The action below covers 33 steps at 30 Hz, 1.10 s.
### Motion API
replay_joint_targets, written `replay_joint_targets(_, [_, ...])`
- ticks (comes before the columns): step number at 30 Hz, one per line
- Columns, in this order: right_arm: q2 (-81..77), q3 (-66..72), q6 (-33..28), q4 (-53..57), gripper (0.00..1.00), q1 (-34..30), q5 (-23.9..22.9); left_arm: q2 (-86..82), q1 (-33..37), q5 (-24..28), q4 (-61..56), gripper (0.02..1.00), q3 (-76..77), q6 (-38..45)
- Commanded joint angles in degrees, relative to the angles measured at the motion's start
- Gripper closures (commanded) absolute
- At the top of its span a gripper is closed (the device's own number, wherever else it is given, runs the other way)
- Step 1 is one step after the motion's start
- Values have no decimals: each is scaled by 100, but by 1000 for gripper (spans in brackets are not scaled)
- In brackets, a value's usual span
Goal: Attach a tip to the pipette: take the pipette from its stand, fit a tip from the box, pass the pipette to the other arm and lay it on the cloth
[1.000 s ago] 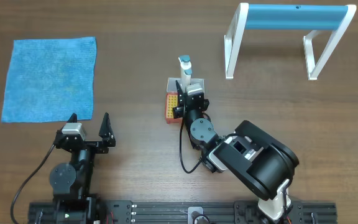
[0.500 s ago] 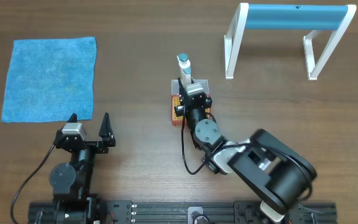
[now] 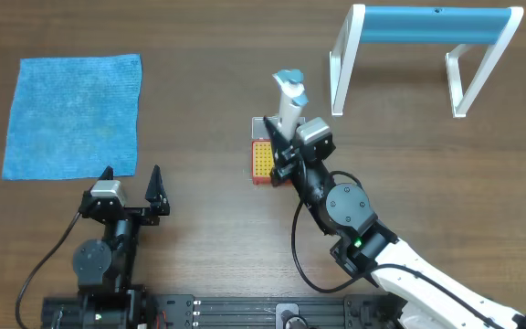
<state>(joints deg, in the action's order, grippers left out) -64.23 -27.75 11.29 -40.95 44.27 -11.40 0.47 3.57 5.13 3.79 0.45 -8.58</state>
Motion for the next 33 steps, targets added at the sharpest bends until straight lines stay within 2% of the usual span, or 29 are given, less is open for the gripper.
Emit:
replay_joint_targets(1, [107, 22, 988, 651, 925, 7, 1274, -28, 22, -20, 28, 104, -13, 74])
replay_joint_targets(3, [94, 22, 990, 979, 928, 7, 1663, -28, 22, -20, 28, 102, -13, 74])
replay_joint_targets(7, [94, 22, 986, 1075, 928, 7, 1801, -28, 22, -20, 28, 102, -13, 74])
replay_joint_targets(13, [94, 22, 1016, 1541, 928, 7, 2496, -28, 22, -20, 28, 106, -13, 74])
replay_joint_targets(17, [90, 22, 1263, 1537, 928, 7, 2909, -28, 22, -20, 28, 102, -13, 74])
replay_joint_targets(22, [92, 22, 2004, 1495, 928, 7, 2907, -28, 22, -20, 28, 104, -13, 74])
replay_joint_targets(30, [92, 22, 2221, 1226, 930, 0, 2885, -28, 22, -20, 28, 104, -13, 74])
replay_joint_targets(33, [90, 22, 2662, 1220, 930, 0, 2887, -28, 22, -20, 28, 104, -13, 74])
